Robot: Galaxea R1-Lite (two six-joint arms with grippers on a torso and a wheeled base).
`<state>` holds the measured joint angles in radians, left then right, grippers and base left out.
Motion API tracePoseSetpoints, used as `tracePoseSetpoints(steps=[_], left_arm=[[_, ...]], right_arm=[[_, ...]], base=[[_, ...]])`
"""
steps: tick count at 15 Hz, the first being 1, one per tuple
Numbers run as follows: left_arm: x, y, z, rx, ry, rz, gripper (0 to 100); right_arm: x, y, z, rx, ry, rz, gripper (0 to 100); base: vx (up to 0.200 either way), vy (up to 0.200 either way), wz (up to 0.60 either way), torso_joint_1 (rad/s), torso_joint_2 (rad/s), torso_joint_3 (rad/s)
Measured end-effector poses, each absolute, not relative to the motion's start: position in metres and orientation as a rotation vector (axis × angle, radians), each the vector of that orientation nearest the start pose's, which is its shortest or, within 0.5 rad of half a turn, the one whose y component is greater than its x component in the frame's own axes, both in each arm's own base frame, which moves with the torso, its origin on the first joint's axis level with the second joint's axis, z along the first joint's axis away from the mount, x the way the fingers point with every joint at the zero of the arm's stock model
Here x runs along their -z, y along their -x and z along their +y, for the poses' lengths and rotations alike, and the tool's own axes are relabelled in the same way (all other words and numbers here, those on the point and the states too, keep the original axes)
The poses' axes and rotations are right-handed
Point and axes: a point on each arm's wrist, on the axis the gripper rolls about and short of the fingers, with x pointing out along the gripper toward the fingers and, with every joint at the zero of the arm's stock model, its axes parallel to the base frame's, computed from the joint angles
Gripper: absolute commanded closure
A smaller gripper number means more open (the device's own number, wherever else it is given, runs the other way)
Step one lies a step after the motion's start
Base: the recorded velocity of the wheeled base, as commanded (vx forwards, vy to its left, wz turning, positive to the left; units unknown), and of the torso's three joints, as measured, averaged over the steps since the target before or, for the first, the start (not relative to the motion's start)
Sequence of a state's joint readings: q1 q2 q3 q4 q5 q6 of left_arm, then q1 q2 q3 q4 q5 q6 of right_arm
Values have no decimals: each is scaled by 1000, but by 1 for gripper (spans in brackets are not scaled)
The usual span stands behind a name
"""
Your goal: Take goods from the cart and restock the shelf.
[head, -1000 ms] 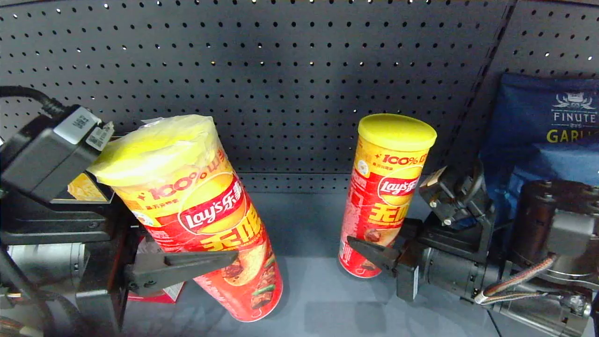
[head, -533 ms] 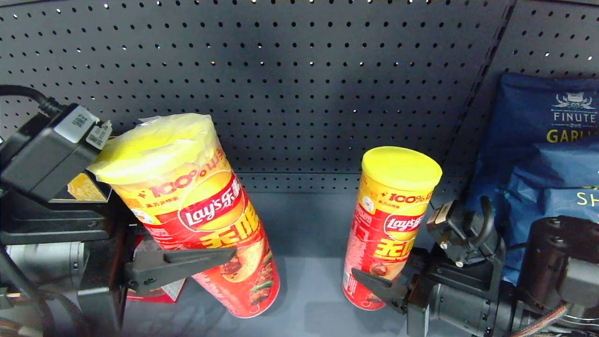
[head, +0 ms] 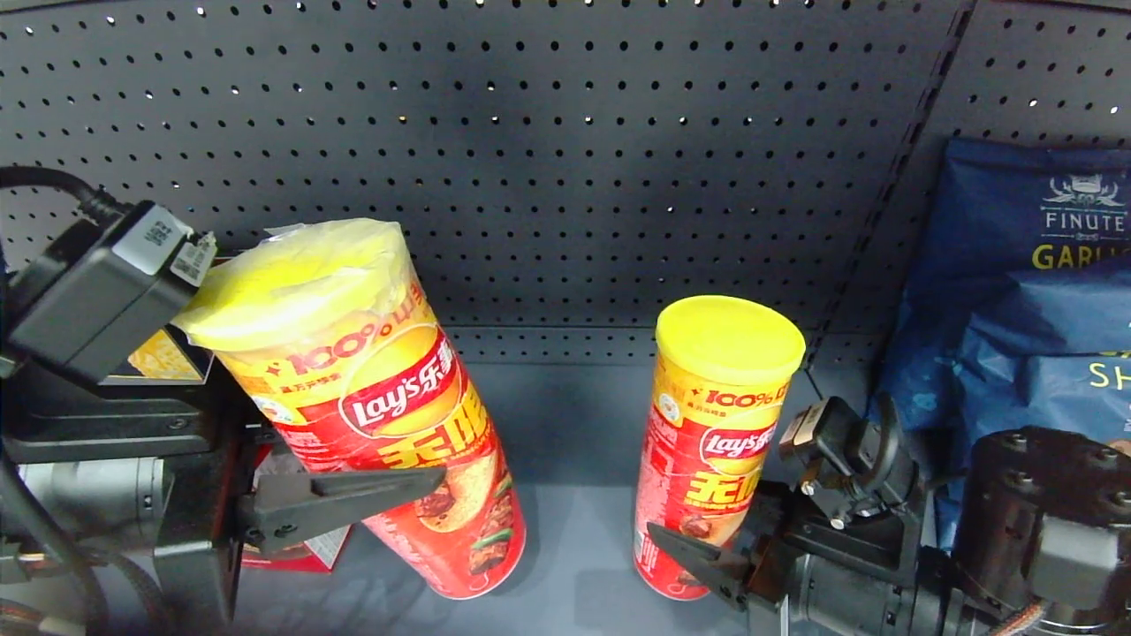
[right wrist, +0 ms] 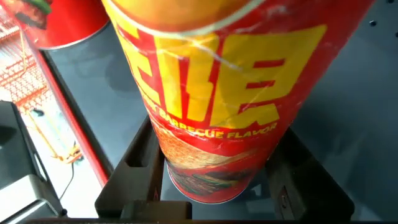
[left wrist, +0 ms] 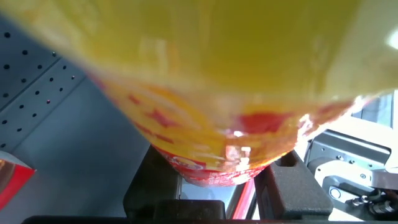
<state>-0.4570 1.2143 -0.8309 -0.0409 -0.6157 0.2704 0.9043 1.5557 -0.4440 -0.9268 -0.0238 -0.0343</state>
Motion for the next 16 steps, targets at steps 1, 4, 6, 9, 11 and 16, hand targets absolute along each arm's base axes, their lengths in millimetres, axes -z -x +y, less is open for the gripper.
tracePoseSetpoints(steps=[1, 4, 6, 9, 11, 16], left_arm=[[-252, -154, -90, 1103, -213, 214, 100], [-252, -154, -90, 1103, -214, 214, 100], [-252, -154, -91, 1104, -215, 213, 100], [-252, -154, -90, 1104, -215, 214, 100], [-252, -154, -90, 1104, -215, 214, 100], [-251, -154, -91, 1106, -216, 215, 100]], right_arm=[[-157, -149, 190, -884, 121, 160, 100], [-154, -149, 192, -888, 127, 170, 100], [-152, -149, 195, -894, 127, 170, 100], [-150, -149, 198, -902, 130, 171, 100], [-149, -148, 200, -904, 132, 171, 100], [-143, -146, 197, -886, 148, 193, 0]], base=[[0, 0, 0, 0, 0, 0], [0, 0, 0, 0, 0, 0], [0, 0, 0, 0, 0, 0], [0, 0, 0, 0, 0, 0], [0, 0, 0, 0, 0, 0], [0, 0, 0, 0, 0, 0]])
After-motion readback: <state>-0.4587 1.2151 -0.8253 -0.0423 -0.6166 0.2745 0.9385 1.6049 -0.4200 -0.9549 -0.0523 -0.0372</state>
